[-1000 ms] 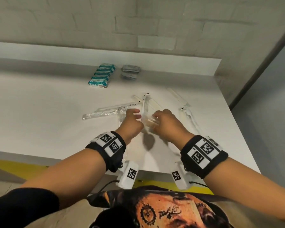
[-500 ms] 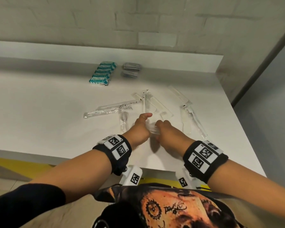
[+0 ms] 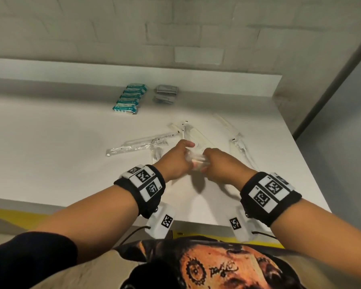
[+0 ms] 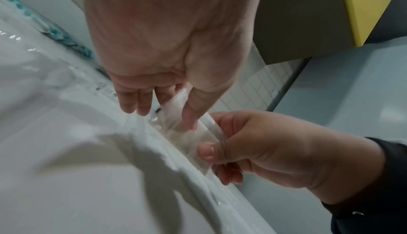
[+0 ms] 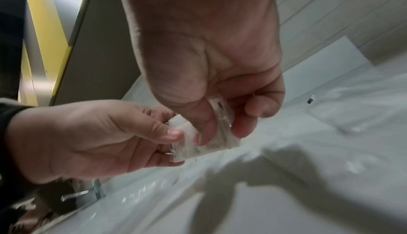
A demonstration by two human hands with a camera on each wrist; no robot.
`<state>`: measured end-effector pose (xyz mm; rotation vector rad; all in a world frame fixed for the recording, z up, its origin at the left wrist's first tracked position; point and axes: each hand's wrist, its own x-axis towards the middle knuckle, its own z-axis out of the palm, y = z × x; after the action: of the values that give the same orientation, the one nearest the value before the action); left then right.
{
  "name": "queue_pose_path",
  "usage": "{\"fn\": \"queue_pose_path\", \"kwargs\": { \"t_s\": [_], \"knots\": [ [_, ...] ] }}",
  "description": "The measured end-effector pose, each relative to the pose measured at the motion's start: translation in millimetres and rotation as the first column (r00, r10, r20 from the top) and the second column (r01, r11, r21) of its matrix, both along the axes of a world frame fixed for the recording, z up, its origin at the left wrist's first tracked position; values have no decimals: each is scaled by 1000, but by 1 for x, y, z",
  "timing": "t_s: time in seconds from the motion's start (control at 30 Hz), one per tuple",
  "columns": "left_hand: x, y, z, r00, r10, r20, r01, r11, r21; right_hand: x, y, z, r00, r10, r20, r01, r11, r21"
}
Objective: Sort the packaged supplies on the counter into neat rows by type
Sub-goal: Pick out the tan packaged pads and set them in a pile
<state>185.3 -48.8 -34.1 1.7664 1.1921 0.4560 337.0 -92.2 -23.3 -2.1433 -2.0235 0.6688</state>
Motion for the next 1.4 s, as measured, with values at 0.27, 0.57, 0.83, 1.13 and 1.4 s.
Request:
{"fn": "queue_pose_path", "kwargs": {
  "t_s": [0.27, 0.57, 0.83, 1.13, 1.4],
  "knots": [
    [-13, 42, 35, 895, 180, 407, -50, 949, -310, -19, 52, 33, 615, -227, -755, 234, 967, -101],
    [-55, 122, 33, 913, 310, 266, -224, 925, -307, -63, 140, 17, 526, -314, -791, 392, 914, -102],
    [-67, 219, 10, 948, 318, -13, -315, 931, -186, -91, 231, -5, 405, -545, -735, 496, 806, -324],
    [-53, 283, -3, 915, 112, -388, -141, 989, -48, -85, 293, -21, 550, -648, -526, 540, 757, -368],
    [-51, 291, -15, 884, 98, -458, -111, 994, -2, -78, 300, -27, 742, -557, -372, 519, 829, -206]
  ]
}}
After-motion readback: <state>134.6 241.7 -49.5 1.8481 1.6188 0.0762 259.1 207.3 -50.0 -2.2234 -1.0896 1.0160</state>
